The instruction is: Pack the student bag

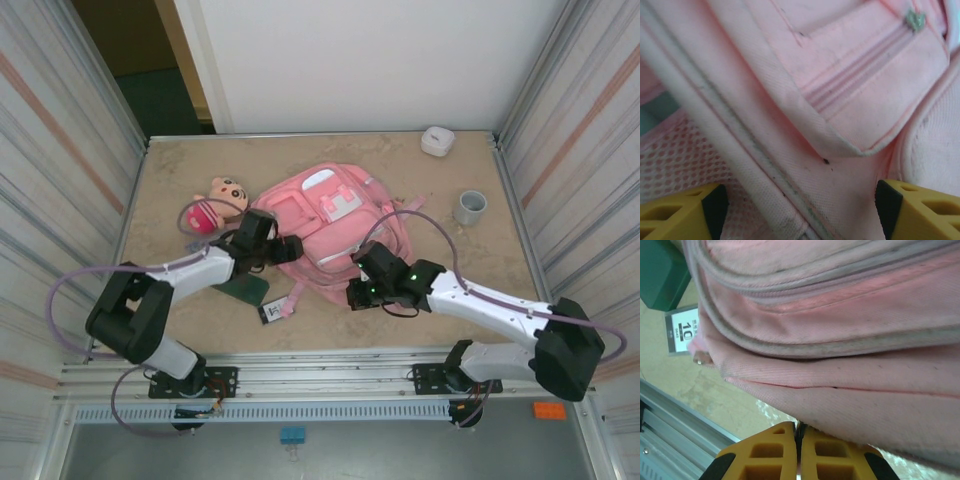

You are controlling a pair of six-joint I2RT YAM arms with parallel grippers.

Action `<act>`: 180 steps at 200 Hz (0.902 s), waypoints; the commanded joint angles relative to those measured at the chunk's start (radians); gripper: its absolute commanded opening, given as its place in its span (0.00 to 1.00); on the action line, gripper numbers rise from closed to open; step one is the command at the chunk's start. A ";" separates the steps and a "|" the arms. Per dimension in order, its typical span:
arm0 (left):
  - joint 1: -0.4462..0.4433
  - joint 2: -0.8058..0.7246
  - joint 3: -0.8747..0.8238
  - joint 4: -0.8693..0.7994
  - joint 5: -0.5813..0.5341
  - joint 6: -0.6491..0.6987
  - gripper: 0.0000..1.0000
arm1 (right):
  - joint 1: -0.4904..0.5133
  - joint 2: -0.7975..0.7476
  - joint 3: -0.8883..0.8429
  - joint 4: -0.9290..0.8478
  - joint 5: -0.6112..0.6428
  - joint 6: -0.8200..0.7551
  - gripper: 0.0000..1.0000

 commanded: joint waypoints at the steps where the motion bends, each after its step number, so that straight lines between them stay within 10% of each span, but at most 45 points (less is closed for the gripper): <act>1: 0.038 0.019 0.104 0.083 0.017 0.027 0.80 | 0.019 0.053 0.034 0.117 -0.009 0.041 0.00; 39: 0.055 -0.087 0.113 -0.035 0.040 0.012 0.82 | 0.033 0.158 0.092 0.180 -0.032 0.036 0.00; 114: -0.116 -0.460 -0.237 -0.129 0.032 -0.501 0.75 | 0.073 0.258 0.164 0.238 -0.055 0.057 0.00; 180: -0.151 -0.433 -0.301 0.043 0.059 -0.640 0.64 | 0.107 0.298 0.199 0.249 -0.072 0.058 0.00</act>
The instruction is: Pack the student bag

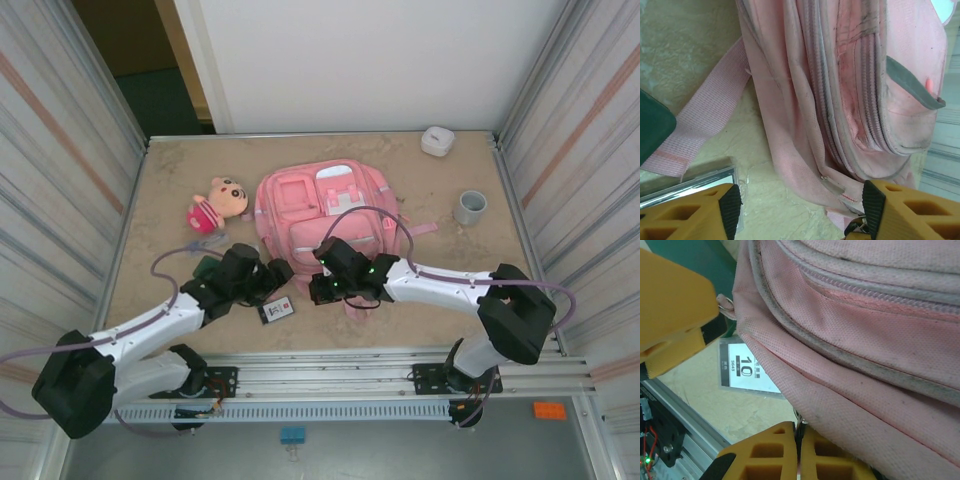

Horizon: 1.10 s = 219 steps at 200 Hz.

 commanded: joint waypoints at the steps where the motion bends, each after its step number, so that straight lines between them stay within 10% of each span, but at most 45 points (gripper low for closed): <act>1: -0.008 0.032 0.009 0.099 0.013 -0.072 0.64 | 0.017 0.008 0.045 0.040 -0.031 0.012 0.00; 124: 0.020 0.137 0.084 0.036 -0.054 0.055 0.00 | -0.016 -0.071 0.038 -0.173 0.021 -0.002 0.00; 219: 0.137 0.077 0.147 -0.097 -0.057 0.267 0.00 | -0.103 -0.182 -0.035 -0.238 -0.041 -0.009 0.00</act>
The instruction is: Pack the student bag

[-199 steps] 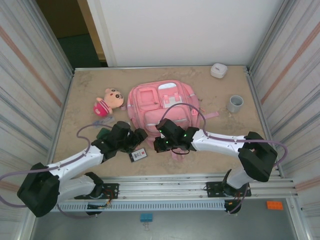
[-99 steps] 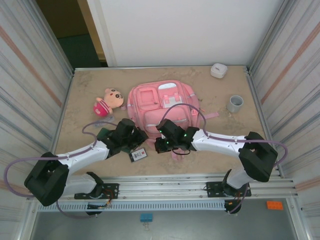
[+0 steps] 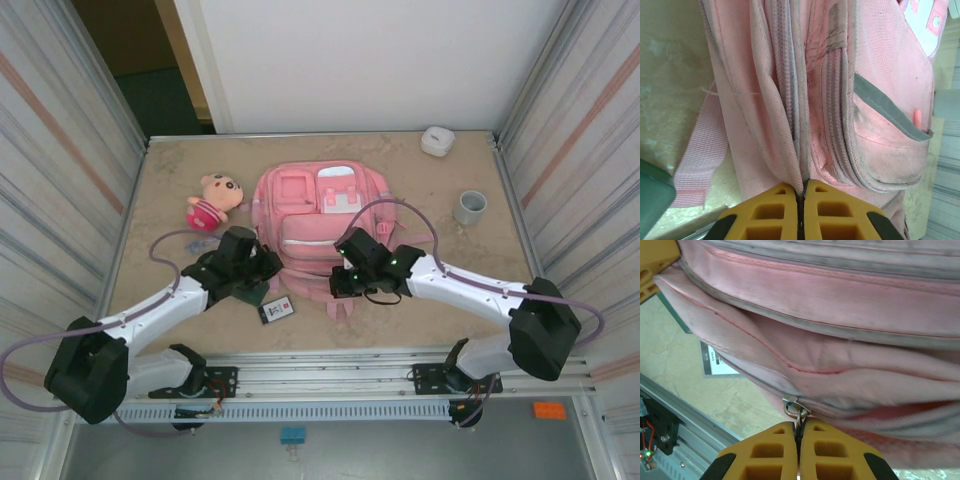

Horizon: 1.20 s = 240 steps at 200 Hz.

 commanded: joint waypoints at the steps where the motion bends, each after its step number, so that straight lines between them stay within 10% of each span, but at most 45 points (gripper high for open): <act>1: 0.026 -0.019 0.034 -0.059 -0.061 0.095 0.00 | -0.003 -0.031 -0.032 -0.017 -0.035 0.004 0.00; 39: -0.044 -0.094 0.031 -0.019 -0.036 0.195 0.44 | 0.021 -0.008 -0.034 0.103 -0.105 0.014 0.00; 65: -0.157 -0.207 0.020 0.005 -0.066 0.590 0.63 | 0.021 -0.030 -0.026 0.126 -0.116 -0.023 0.00; 110: -0.200 -0.264 0.053 -0.073 0.108 1.301 0.70 | 0.008 -0.077 -0.044 0.153 -0.143 -0.035 0.00; 142: -0.200 -0.109 0.119 -0.131 0.169 1.575 0.76 | 0.003 -0.078 -0.042 0.166 -0.164 -0.042 0.00; 177: -0.196 0.068 0.167 -0.079 0.183 1.672 0.72 | -0.004 -0.068 -0.034 0.154 -0.183 -0.047 0.00; 240: -0.172 0.123 0.157 -0.085 0.095 1.786 0.10 | -0.054 -0.096 -0.046 0.092 -0.174 -0.045 0.00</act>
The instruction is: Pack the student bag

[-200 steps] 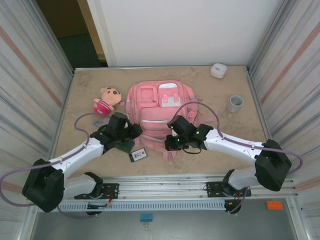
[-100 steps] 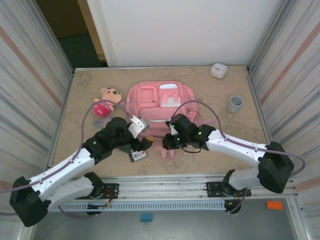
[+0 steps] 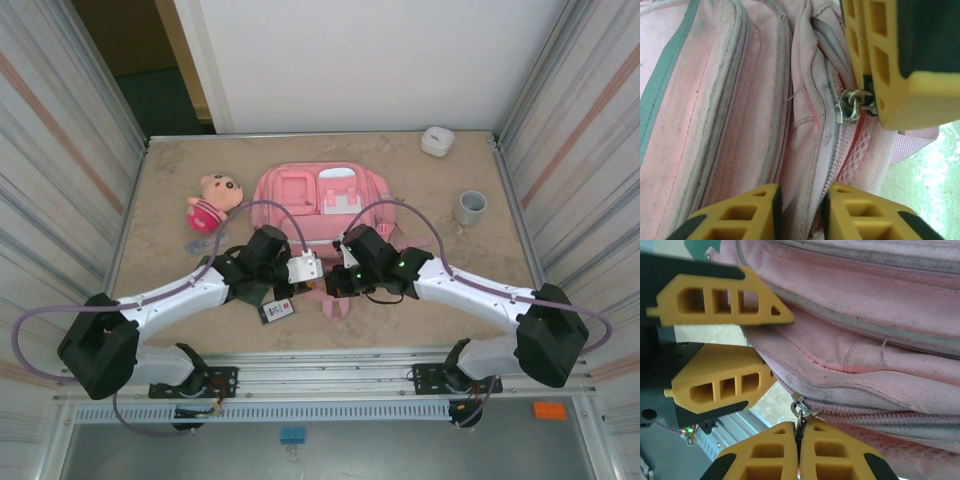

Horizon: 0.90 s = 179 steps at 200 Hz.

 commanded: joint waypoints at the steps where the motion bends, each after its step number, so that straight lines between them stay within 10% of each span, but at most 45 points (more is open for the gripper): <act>1: 0.023 -0.012 0.019 -0.024 -0.050 0.091 0.10 | -0.031 -0.053 -0.005 -0.018 -0.033 -0.028 0.00; 98: 0.089 -0.070 0.044 -0.174 -0.003 0.182 0.07 | -0.170 -0.130 -0.064 -0.172 -0.045 -0.089 0.00; 129: 0.014 -0.140 0.039 -0.096 0.020 0.064 0.57 | -0.147 -0.140 -0.069 -0.094 -0.121 -0.090 0.00; 179: -0.070 -0.095 0.014 0.074 -0.028 -0.056 0.71 | -0.121 -0.135 -0.021 -0.045 -0.183 -0.101 0.00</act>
